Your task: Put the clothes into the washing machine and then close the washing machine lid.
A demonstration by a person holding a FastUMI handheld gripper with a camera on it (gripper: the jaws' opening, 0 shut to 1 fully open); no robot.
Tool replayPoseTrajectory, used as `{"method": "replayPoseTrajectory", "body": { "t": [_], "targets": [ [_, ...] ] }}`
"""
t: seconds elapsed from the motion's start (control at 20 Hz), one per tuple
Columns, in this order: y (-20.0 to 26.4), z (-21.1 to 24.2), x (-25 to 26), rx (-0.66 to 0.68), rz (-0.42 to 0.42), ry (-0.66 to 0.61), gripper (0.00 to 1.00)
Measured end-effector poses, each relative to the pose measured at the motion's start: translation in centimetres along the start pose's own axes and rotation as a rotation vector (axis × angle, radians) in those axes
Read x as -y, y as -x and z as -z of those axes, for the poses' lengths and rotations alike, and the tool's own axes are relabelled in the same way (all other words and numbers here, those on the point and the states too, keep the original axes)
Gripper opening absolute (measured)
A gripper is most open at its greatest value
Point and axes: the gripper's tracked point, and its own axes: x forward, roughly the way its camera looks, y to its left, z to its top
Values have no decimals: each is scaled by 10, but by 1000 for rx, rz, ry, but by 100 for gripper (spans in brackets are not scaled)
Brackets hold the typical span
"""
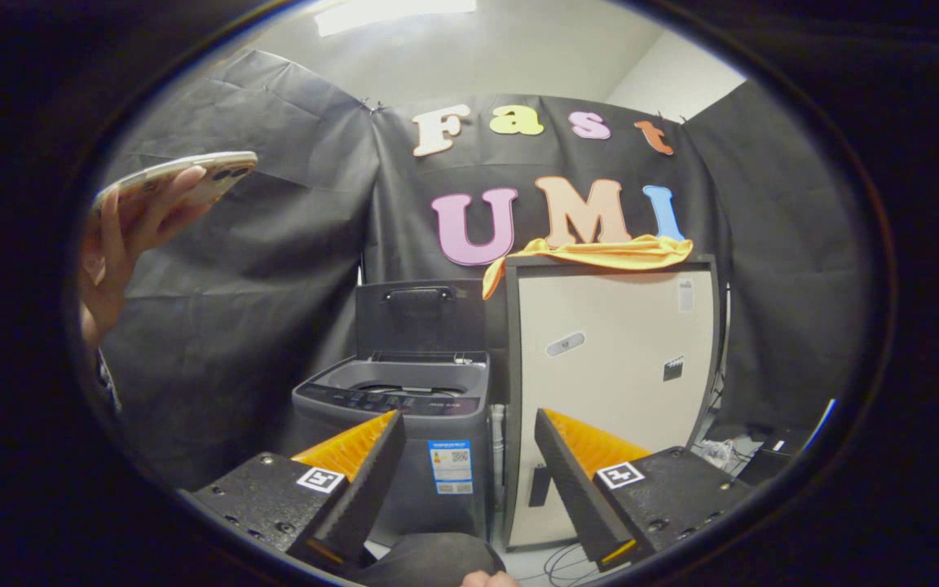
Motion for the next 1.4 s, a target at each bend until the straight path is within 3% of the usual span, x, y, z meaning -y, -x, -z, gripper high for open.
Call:
{"method": "replayPoseTrajectory", "body": {
  "t": [0.75, 1.4],
  "targets": [
    [-90, -93, 35, 52, 111, 23, 97],
    [-185, -173, 82, 21, 134, 26, 96]
  ]
}}
